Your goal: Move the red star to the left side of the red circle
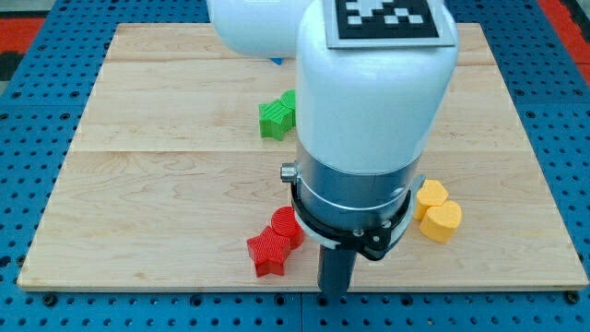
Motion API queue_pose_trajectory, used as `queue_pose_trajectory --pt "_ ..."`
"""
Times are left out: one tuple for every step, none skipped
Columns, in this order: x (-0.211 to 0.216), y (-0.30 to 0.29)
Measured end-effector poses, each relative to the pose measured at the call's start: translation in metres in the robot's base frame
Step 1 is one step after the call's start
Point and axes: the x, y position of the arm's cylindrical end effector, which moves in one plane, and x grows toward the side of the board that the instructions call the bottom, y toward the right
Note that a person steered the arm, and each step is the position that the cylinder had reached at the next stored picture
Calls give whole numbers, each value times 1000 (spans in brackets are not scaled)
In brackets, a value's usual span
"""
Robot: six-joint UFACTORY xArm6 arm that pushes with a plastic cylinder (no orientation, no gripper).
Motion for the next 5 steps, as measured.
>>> queue_pose_trajectory --pt "0 -12" --pt "-13 -66" --pt "-14 -136" --pt "-42 -80" --pt "-69 -45"
